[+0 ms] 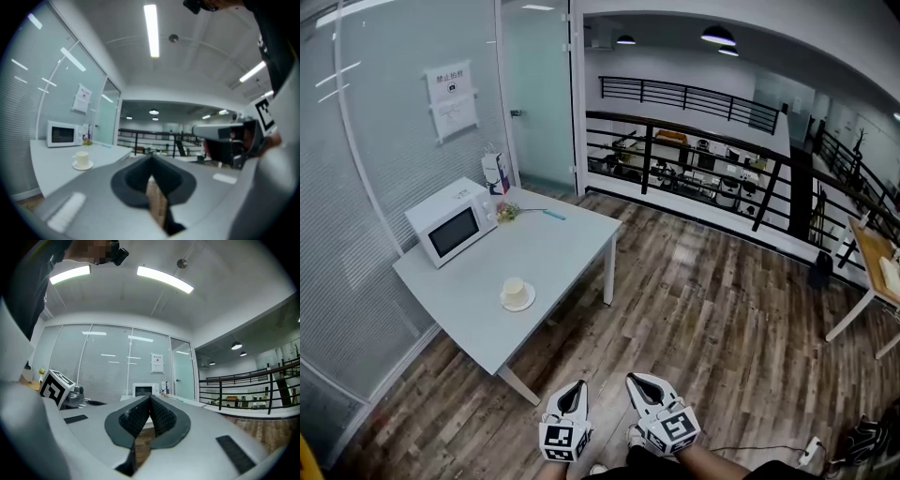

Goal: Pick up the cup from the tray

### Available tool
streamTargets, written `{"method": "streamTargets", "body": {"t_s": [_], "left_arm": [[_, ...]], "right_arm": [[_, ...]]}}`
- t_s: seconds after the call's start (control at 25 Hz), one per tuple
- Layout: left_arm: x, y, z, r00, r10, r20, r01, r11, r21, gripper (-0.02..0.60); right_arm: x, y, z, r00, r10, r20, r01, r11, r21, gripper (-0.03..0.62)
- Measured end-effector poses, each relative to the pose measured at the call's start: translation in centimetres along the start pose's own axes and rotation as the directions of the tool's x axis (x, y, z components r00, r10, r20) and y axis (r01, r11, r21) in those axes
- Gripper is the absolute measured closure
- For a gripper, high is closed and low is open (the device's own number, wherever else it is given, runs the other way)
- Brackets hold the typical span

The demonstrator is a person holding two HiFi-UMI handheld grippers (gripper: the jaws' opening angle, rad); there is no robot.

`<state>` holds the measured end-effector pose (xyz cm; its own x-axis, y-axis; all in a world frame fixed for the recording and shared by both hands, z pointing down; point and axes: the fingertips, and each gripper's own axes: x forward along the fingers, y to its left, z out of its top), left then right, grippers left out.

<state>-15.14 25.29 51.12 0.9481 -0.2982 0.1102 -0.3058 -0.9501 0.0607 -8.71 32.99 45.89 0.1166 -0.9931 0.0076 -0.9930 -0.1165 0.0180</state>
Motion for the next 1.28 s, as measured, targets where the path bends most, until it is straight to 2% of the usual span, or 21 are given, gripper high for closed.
{"method": "streamTargets", "body": {"t_s": [0.24,0.36,0.52,0.72,0.96,1.28], "left_arm": [[4.5,1.7,1.2,0.999,0.042,-0.003,-0.042,0.999,0.033,0.578],[7.3,2.4,1.9,0.998,0.070,0.003,-0.070,0.997,0.028,0.578],[11.0,2.1,2.6,0.996,0.082,0.021,-0.082,0.997,0.005,0.578],[14.7,1.2,2.2,0.994,0.105,-0.005,-0.105,0.994,0.014,0.578],[16.9,2.4,1.5,0.990,0.137,-0.031,-0.137,0.991,0.000,0.577],[19.4,8.4,1.6,0.983,0.180,-0.024,-0.180,0.983,-0.035,0.577]], "right_arm": [[3.8,-3.9,0.4,0.999,0.047,0.026,-0.047,0.999,0.009,0.591],[5.7,-6.8,0.4,0.997,0.066,0.034,-0.067,0.998,0.022,0.591],[7.4,-11.3,-0.1,0.996,0.090,0.027,-0.091,0.995,0.040,0.591],[8.6,-15.3,-0.6,0.992,0.121,0.025,-0.122,0.991,0.050,0.591],[11.0,-16.8,-0.9,0.988,0.153,0.026,-0.154,0.985,0.079,0.591],[17.7,-16.3,-1.1,0.979,0.202,0.020,-0.202,0.977,0.067,0.591]]}}
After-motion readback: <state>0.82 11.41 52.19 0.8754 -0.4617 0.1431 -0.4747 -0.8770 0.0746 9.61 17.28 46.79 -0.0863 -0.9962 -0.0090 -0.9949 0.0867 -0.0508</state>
